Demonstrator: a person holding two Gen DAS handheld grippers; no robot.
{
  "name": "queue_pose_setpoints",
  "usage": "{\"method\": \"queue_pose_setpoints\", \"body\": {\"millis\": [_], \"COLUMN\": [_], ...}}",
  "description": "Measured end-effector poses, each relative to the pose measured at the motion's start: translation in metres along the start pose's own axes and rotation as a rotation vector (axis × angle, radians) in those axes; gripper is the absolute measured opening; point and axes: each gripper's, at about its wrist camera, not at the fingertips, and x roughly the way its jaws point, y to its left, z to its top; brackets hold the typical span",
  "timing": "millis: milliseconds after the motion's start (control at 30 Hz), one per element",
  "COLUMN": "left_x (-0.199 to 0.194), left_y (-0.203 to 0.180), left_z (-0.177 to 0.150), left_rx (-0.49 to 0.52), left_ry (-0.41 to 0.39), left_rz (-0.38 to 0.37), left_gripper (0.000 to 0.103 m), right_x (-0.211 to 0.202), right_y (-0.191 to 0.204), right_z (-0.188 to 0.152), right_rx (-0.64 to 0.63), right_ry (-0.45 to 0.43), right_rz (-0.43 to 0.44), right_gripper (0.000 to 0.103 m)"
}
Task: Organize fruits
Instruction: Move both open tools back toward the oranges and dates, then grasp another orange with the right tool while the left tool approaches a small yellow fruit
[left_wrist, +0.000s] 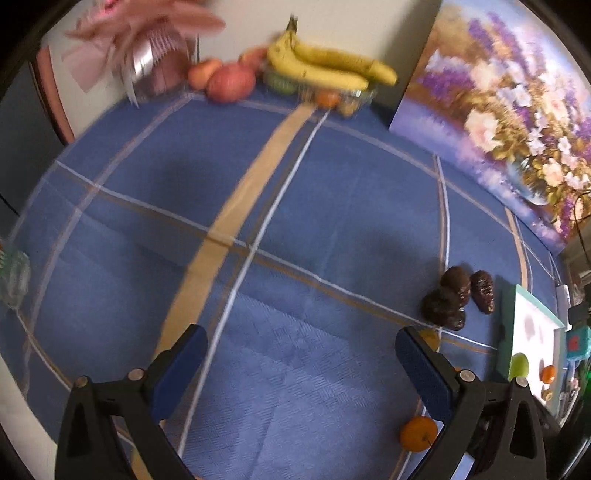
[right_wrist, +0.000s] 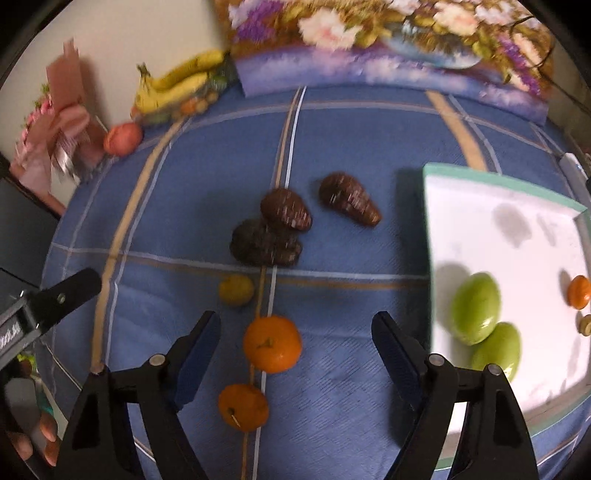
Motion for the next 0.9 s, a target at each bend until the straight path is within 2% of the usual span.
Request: {"method": "queue_pose_setpoints", "body": {"millis": [100, 233, 300, 367, 467, 533, 667, 900], "left_x": [0.014, 0.018, 0.018, 0.018, 0.015, 0.013, 0.012, 0.016], "left_y": [0.005, 0.009, 0.009, 0.009, 0.007, 0.005, 0.000, -0.012], "left_z": [0.002, 0.004, 0.006, 0.007, 0.007, 0.010, 0.012, 0.013], "left_rx": [-0.024, -0.035, -0.036, -0.035, -0.031, -0.025, -0.018, -0.009], "left_ry": [0.038, 0.044, 0.042, 0.040, 0.032, 0.027, 0.022, 0.036], "left_rz": [-0.004, -0.001, -0.003, -0.012, -0.017, -0.017, -0.031, -0.079], "left_gripper": [0.103, 0.103, 0.103, 0.103, 0.103, 0.103, 0.103, 0.103], "right_x": [0.011, 0.021, 0.022, 0.024, 0.023, 0.025, 0.026, 0.014], "right_y": [0.004, 0.004, 0.005, 0.008, 0.015, 0.018, 0.018, 0.002], "right_z": [-0.003, -0.006, -0.006, -0.004, -0.009, -0.011, -0.011, -0.005], "right_rx": [-0.018, -0.027, -0.029, -0.041, -0.062, -0.069, -0.067, -0.032], "right_ry": [0.031, 0.059, 0.062, 0.066, 0.066, 0.070, 0.068, 0.040], "right_rz": [-0.006, -0.018, -0.020, -0.013, -0.006, -0.001, 0.025, 0.033], "right_gripper": [0.084, 0.082, 0.072, 0.071, 0.057, 0.054, 0.040, 0.040]}}
